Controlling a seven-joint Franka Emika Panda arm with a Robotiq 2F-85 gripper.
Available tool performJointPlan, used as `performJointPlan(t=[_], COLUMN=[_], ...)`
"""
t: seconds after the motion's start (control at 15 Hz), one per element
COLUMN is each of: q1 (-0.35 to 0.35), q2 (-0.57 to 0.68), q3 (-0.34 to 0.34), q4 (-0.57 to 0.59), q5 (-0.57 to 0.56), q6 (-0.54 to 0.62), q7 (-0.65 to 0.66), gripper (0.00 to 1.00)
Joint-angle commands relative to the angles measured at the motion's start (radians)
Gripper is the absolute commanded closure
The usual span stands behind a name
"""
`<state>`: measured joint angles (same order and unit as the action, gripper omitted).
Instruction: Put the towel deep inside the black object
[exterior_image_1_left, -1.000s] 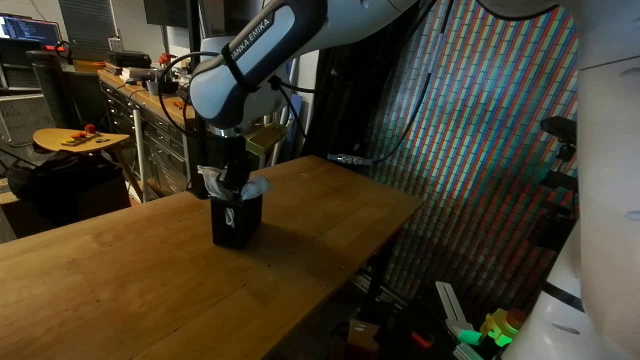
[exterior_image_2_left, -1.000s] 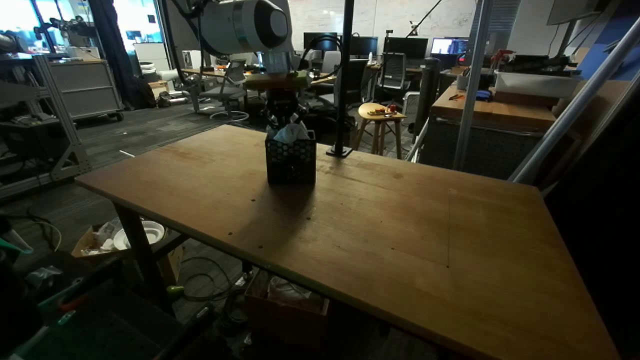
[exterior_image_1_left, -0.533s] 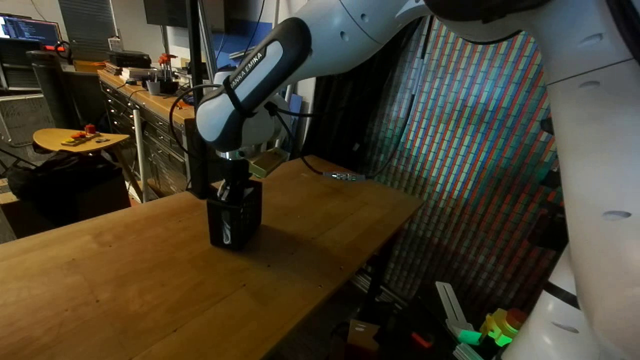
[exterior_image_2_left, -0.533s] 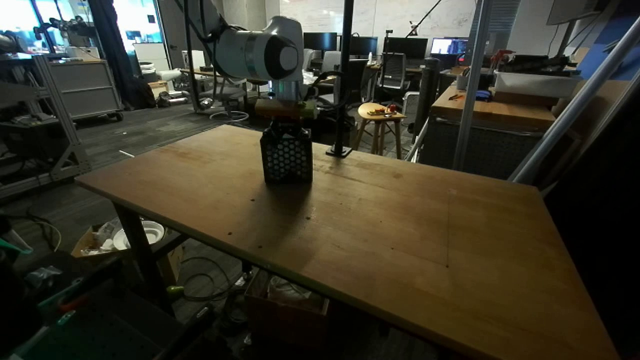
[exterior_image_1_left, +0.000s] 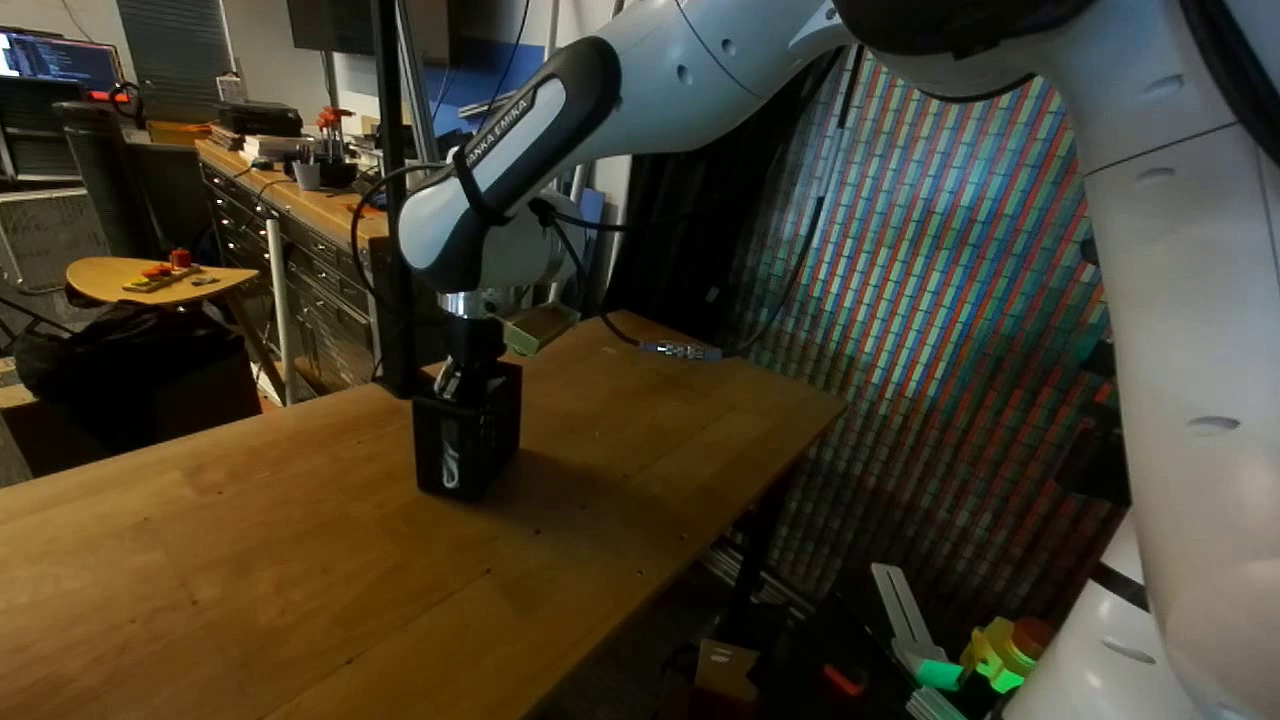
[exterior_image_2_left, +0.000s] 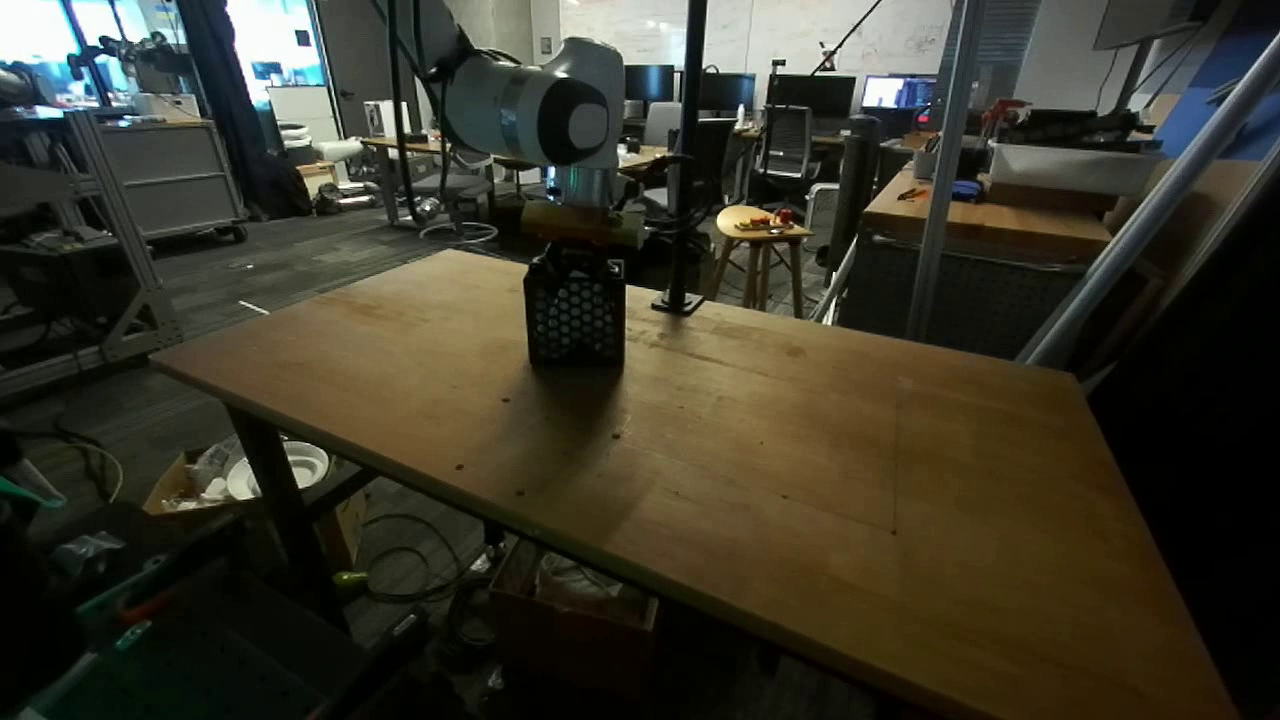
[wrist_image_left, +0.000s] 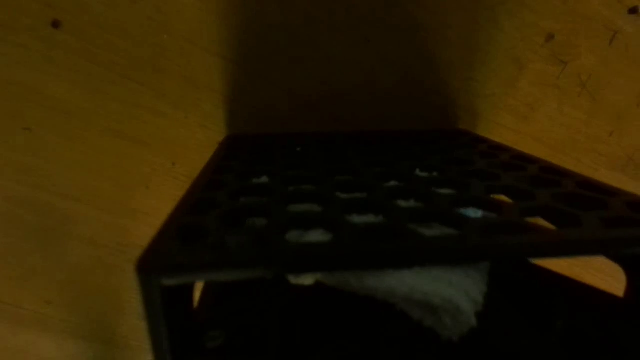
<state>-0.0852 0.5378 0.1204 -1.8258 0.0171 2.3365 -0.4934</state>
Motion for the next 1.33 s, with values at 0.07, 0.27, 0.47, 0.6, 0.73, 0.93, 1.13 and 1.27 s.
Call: performJointPlan(t=[0.07,0.27,0.47,0.6,0.73,0.93,1.13,1.27], q1=[0.024,0.057,0.096,0.119,0.139,0.162,0.172,0.173], q2=[-0.019,-0.065,-0.106,-0.131,-0.152,-0.191,-0.213,-0.213], q3=[0.005,-0.007,-0.012,-0.013,-0.014,-0.015,-0.016,-0.016], q4=[-0.007,-0.025,-0.029,-0.025,-0.014,-0.003,0.023,0.052], q5=[-0.013,-0.049,-0.094,-0.121,-0.146,-0.183,-0.213,-0.231], q6=[-0.014,-0.031,-0.064,-0.094,-0.129,-0.178,-0.207,-0.219], q7=[0.023,0.063,0.115,0.146,0.174,0.204,0.209,0.202], gripper=[0.99,0.99,0.99,0.99,0.99,0.99,0.99,0.99])
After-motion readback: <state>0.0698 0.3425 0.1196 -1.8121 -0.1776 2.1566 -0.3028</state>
